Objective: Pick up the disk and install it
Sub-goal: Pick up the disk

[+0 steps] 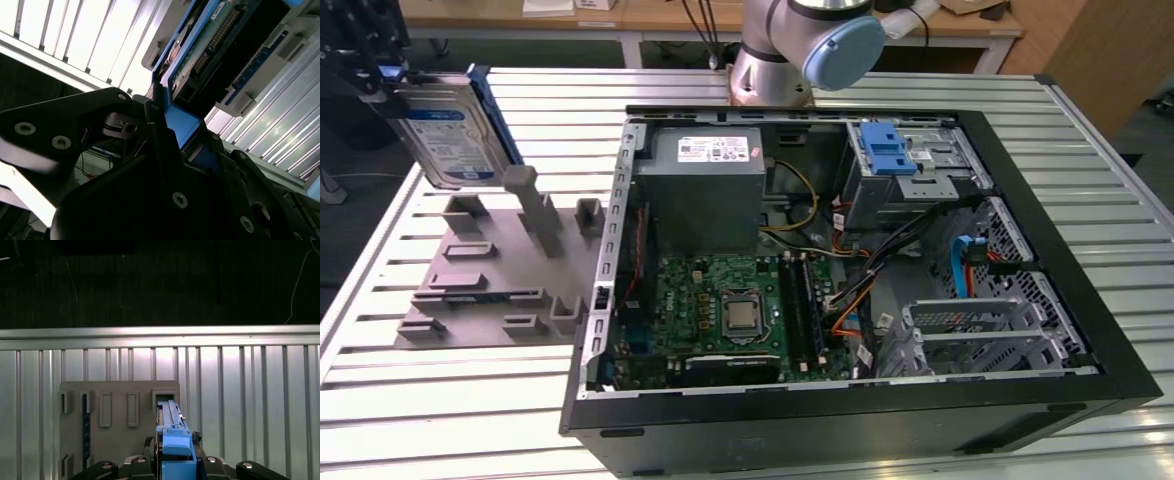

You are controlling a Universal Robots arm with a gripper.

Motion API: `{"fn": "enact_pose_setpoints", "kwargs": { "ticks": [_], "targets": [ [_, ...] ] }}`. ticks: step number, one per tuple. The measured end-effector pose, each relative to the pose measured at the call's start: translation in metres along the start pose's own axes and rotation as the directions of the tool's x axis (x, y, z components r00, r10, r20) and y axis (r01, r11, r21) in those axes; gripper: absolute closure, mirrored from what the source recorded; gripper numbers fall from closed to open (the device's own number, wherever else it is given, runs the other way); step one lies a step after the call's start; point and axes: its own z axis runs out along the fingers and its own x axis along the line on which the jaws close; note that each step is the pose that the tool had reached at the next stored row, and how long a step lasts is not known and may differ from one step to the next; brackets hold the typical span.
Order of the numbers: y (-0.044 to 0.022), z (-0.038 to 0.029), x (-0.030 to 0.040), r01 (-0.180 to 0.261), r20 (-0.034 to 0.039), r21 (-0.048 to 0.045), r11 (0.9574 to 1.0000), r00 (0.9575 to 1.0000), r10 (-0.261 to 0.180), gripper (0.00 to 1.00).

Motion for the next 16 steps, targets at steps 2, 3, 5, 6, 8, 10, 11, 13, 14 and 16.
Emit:
{"fn": "enact_pose_setpoints", "kwargs": {
  "ticks": [2,3,5,6,8,10,11,13,14,16],
  "targets": [
    [0.0,-0.0009,0.0,0.0,0.0,-0.0001,1.0,1.0,0.0,0.64],
    [0.0,-0.0012,0.0,0.0,0.0,-0.0001,1.0,1.0,0.0,0.64],
    [0.0,-0.0021,-0.0001,0.0,0.0,-0.0001,1.0,1.0,0.0,0.64],
    [0.0,-0.0026,-0.0001,0.0,-0.0001,-0.0001,1.0,1.0,0.0,0.64],
    [0.0,-0.004,-0.0001,0.0,0.0,-0.0001,1.0,1.0,0.0,0.64],
    [0.0,-0.0053,-0.0002,0.0,0.0,-0.0001,1.0,1.0,0.0,0.64],
    [0.0001,-0.0059,-0.0002,0.0,0.0,-0.0001,1.0,1.0,0.0,0.64],
    [0.0001,-0.0075,-0.0002,0.0,-0.0001,-0.0002,1.0,1.0,0.0,0.64],
    [0.0001,-0.0083,-0.0002,0.0,0.0,-0.0001,1.0,1.0,0.0,0.64],
    [0.0001,-0.0096,-0.0003,0.0,0.0,0.0,1.0,1.0,0.0,0.64]
  ]
}}
